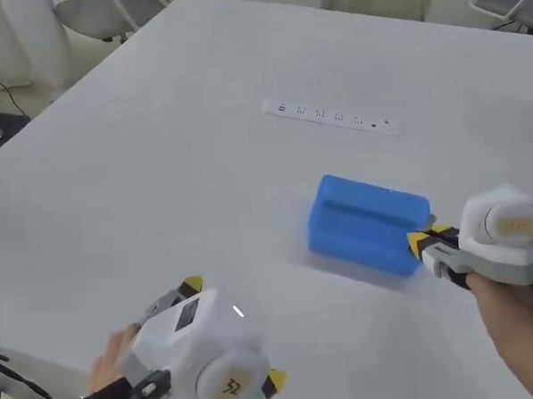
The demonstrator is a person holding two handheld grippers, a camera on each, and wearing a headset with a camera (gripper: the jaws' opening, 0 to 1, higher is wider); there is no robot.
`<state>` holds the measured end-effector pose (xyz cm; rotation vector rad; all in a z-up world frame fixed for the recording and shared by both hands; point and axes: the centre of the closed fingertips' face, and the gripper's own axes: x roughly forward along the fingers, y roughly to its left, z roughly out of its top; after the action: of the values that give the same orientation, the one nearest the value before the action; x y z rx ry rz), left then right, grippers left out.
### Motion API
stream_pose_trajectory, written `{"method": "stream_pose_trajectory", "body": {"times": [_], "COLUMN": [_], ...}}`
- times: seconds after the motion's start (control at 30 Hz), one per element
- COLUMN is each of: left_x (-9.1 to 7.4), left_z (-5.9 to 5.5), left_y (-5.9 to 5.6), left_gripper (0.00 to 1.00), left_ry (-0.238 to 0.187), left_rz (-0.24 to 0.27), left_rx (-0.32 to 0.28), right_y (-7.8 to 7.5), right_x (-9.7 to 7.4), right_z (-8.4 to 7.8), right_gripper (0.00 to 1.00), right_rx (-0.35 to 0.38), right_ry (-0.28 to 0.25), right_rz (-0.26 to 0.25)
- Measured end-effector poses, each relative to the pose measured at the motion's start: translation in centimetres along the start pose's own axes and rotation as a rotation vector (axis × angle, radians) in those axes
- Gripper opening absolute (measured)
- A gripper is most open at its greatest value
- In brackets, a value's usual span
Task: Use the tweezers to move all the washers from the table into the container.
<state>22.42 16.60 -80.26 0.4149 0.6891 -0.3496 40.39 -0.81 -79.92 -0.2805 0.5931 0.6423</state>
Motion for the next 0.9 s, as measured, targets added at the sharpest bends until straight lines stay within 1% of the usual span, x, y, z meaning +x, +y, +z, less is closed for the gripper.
{"method": "stream_pose_trajectory", "body": {"times": [0.03,0.07,0.1,0.23,0.3,0.33,0.43,0.5,0.53,0.6,0.67,0.7,0.77,0.8,0.87,0.9], "left_x": [0.0,0.0,0.0,0.0,0.0,0.0,0.0,0.0,-0.1,-0.4,-0.5,-0.6,-0.8,-0.9,-1.2,-1.4], "left_z": [0.0,0.0,0.0,-0.1,0.0,0.0,-0.1,0.2,0.3,0.7,0.9,1.1,1.6,1.9,3.1,4.1], "left_y": [0.0,0.0,0.0,0.0,0.0,0.0,-0.1,-0.1,-0.1,0.2,0.2,0.3,0.4,0.4,0.4,0.3], "left_gripper": [0.86,0.86,0.86,0.86,0.86,0.85,0.82,0.79,0.77,0.75,0.72,0.7,0.66,0.64,0.6,0.58], "left_ry": [0.0,0.0,0.001,0.003,0.003,0.002,0.006,-0.004,-0.008,-0.028,-0.034,-0.038,-0.048,-0.056,-0.076,-0.094], "left_rz": [0.0,-0.001,-0.001,0.001,0.0,0.0,-0.006,-0.013,-0.023,-0.025,-0.034,-0.04,-0.044,-0.048,-0.057,-0.067], "left_rx": [0.001,0.001,0.002,0.004,0.004,0.004,0.005,-0.008,-0.029,-0.053,-0.077,-0.086,-0.086,-0.082,-0.066,-0.049], "right_y": [-0.1,-0.2,-0.1,-0.3,-0.2,-0.1,0.0,0.2,0.2,-0.1,-0.2,-0.1,-0.3,-0.3,-0.3,-0.3], "right_x": [0.4,0.4,0.1,0.4,0.5,0.6,0.4,0.4,0.3,0.4,0.1,-0.4,-0.9,-1.1,-1.6,-2.1], "right_z": [-0.3,0.0,-0.1,0.1,0.1,0.2,0.4,0.4,0.5,0.8,1.4,1.7,2.0,2.1,2.3,2.7], "right_gripper": [0.03,0.03,0.03,0.03,0.03,0.03,0.03,0.03,0.03,0.03,0.03,0.03,0.03,0.03,0.03,0.03], "right_rx": [0.001,-0.001,0.003,0.015,0.02,0.023,0.028,0.036,0.035,0.054,0.101,0.126,0.141,0.143,0.141,0.143], "right_ry": [0.006,-0.014,-0.001,-0.007,-0.011,-0.016,-0.015,-0.021,-0.022,-0.044,-0.073,-0.082,-0.094,-0.096,-0.104,-0.117], "right_rz": [-0.003,-0.011,-0.01,-0.01,-0.002,0.011,0.012,0.024,0.024,0.027,0.04,0.042,0.041,0.04,0.035,0.034]}}
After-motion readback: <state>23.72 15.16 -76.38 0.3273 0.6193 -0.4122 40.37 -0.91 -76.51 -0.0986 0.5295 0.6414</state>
